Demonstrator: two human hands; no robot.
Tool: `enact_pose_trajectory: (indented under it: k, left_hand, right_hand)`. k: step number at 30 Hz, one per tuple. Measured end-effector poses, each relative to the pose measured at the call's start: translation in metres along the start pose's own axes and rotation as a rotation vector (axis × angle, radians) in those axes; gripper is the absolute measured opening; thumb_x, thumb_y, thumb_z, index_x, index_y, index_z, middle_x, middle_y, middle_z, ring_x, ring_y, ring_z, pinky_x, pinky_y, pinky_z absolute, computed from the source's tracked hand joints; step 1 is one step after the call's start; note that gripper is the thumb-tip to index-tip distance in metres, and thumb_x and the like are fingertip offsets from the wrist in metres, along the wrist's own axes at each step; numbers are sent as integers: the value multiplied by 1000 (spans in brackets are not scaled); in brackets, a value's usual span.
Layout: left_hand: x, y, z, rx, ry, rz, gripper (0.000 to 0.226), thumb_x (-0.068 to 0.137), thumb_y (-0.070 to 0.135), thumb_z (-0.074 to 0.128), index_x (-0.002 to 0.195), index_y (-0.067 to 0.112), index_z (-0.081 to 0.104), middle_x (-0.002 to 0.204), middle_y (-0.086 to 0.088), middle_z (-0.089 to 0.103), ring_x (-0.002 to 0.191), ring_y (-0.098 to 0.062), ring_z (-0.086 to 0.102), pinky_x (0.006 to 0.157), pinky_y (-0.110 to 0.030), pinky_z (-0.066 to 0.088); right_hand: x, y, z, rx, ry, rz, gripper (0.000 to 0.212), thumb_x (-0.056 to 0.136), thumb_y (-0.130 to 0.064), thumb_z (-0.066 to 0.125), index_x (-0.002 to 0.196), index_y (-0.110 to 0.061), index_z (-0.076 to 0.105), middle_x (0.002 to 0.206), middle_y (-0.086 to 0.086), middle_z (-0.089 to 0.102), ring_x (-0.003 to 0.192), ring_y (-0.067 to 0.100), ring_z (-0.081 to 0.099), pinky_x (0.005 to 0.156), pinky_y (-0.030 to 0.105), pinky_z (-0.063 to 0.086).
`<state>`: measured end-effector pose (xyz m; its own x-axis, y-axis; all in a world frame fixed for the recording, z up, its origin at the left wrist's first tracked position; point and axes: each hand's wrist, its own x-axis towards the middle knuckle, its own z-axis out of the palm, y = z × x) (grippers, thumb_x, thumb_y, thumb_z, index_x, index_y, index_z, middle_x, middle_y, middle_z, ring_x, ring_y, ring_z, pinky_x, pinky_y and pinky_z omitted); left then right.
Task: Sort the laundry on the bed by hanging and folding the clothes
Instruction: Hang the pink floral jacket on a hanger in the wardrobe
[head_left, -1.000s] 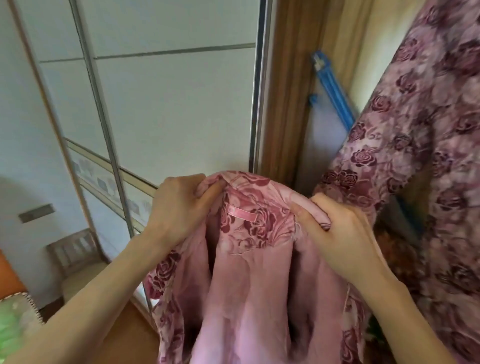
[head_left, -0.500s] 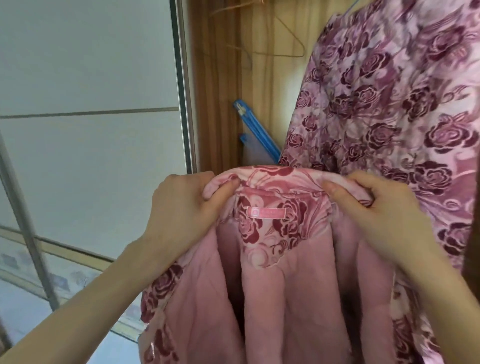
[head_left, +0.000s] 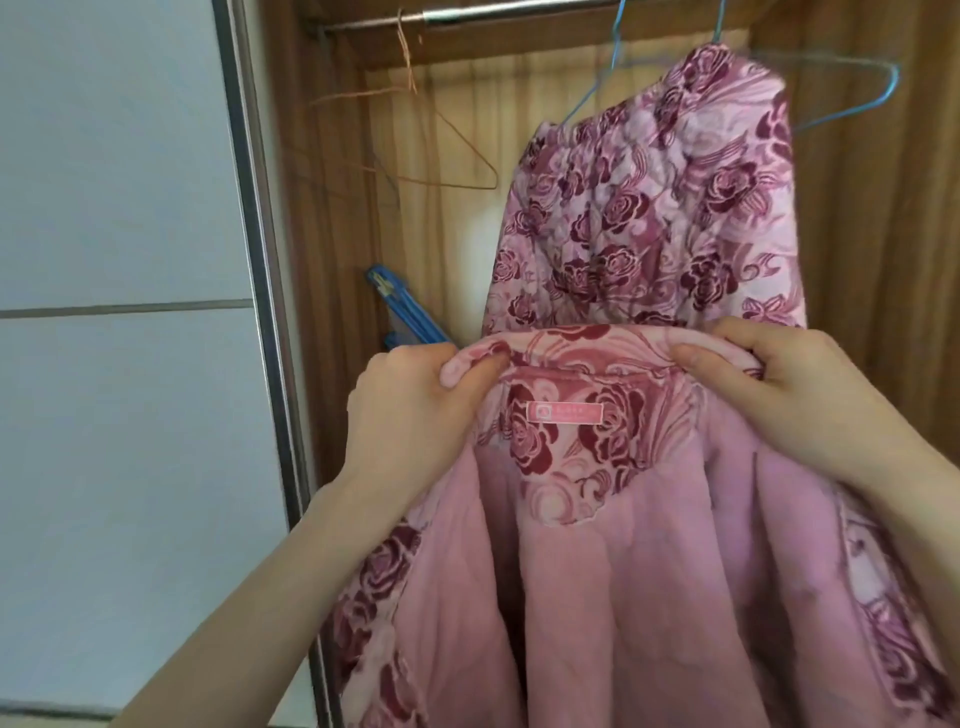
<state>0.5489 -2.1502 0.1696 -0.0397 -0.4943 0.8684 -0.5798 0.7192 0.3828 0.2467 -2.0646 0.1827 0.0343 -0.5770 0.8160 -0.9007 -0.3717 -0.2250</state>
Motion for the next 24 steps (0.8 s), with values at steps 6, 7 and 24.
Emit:
enact_pose_trajectory:
  k: [6,7,24]
  left_hand:
    - [36,-2,40,-169,-42,-15,54,84,66,63,58,20,52,46,6,47,43,-9,40,49,-30,28]
    - [41,-2,46,-212,-56,-19,55,84,65,65,57,19,50,45,5,45,44,-8,38,50,-31,29]
    - [110,16,88,-276,-75,146,60,89,53,74,54,8,53,48,4,44,50,-11,36,51,-32,29]
  right_hand:
    - [11,19,-16,-147,69,23,48,92,-76,43,87,-32,61,68,-10,63,64,12,59,63,44,51]
    - [13,22,-17,-182,79,21,45,94,-76,44,86,-35,60,68,-12,62,64,11,59,61,42,50]
    - [59,66,-32,-437,29,-14,50,93,-75,43,79,-28,50,61,-10,55,62,21,54,55,34,36]
